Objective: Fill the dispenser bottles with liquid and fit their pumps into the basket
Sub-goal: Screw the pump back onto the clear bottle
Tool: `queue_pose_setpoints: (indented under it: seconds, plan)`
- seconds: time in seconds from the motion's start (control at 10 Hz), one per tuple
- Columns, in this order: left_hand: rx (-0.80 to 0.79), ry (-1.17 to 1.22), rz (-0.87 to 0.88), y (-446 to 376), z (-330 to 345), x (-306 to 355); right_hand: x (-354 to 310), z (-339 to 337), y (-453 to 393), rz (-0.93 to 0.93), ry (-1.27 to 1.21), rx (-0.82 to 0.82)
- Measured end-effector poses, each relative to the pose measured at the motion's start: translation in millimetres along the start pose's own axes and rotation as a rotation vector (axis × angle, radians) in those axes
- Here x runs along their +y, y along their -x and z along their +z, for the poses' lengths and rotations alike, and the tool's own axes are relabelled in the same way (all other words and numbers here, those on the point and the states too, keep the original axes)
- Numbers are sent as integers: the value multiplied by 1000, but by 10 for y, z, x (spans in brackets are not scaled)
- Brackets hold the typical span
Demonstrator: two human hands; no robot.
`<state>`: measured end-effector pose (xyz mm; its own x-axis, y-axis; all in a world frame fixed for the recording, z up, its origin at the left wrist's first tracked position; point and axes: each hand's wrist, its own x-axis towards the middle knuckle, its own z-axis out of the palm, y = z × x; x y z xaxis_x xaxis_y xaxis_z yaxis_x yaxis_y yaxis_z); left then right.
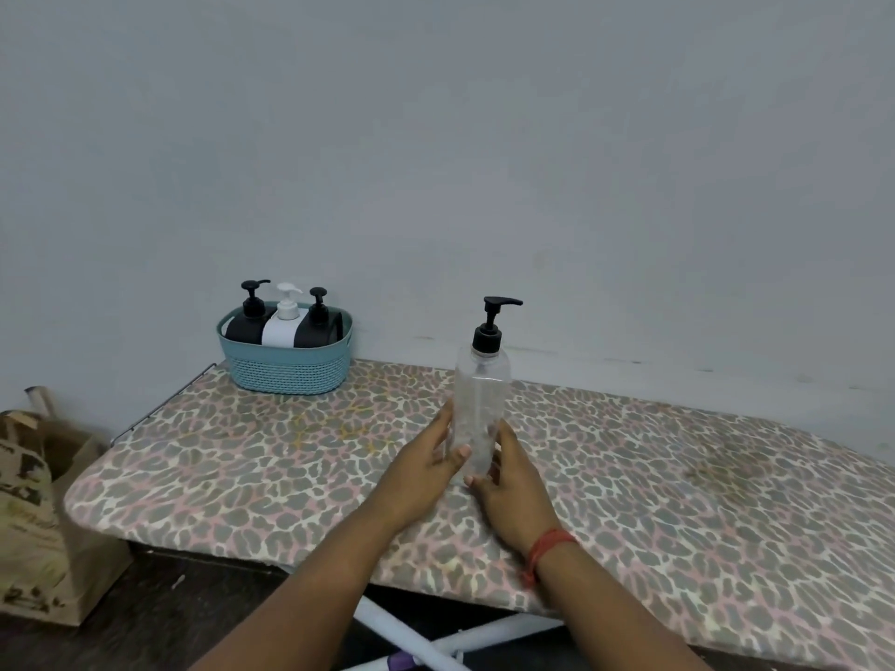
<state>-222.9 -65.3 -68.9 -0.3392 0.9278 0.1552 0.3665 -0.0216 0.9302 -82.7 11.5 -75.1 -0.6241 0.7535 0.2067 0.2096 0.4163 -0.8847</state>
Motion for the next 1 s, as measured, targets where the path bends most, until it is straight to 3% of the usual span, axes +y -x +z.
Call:
queue_pose_setpoints:
  seconds: [0.5, 1.0]
  plan:
    - [281, -191, -37, -873, -997, -650, -64, 1067, -1421, 3, 138, 18]
    - [351, -168, -59, -1090, -1073, -724, -90, 1185, -1727, 20, 249, 5]
